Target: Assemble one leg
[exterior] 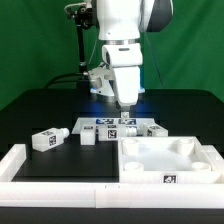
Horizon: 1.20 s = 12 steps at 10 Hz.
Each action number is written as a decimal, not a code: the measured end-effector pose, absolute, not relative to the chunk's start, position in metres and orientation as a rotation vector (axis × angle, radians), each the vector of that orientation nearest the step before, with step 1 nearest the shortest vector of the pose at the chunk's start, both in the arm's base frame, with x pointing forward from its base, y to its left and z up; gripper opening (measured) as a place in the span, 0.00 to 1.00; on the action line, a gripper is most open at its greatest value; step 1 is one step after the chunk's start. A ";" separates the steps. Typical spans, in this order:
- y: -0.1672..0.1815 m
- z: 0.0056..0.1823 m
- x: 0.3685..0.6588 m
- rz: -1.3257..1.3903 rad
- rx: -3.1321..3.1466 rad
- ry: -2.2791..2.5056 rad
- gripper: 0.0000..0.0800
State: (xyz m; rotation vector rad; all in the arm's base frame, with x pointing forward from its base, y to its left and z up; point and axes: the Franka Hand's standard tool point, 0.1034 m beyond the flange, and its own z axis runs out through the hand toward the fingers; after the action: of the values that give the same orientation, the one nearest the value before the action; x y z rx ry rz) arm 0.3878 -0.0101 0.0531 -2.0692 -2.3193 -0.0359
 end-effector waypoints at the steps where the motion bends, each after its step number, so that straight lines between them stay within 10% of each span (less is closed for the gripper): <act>1: -0.010 0.053 0.388 -0.036 -2.072 -2.316 0.81; 6: 0.041 0.087 0.440 -0.116 -2.786 -1.448 0.81; 12: 0.049 0.088 0.441 -0.109 -3.010 -0.811 0.81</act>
Offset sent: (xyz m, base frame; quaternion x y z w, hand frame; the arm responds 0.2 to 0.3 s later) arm 0.0425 0.0405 0.0284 -0.0711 -0.0524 0.4024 0.9112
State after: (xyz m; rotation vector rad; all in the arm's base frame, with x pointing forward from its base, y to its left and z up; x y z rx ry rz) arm 0.4409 0.0486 0.0875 -3.0102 -0.8108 -0.1087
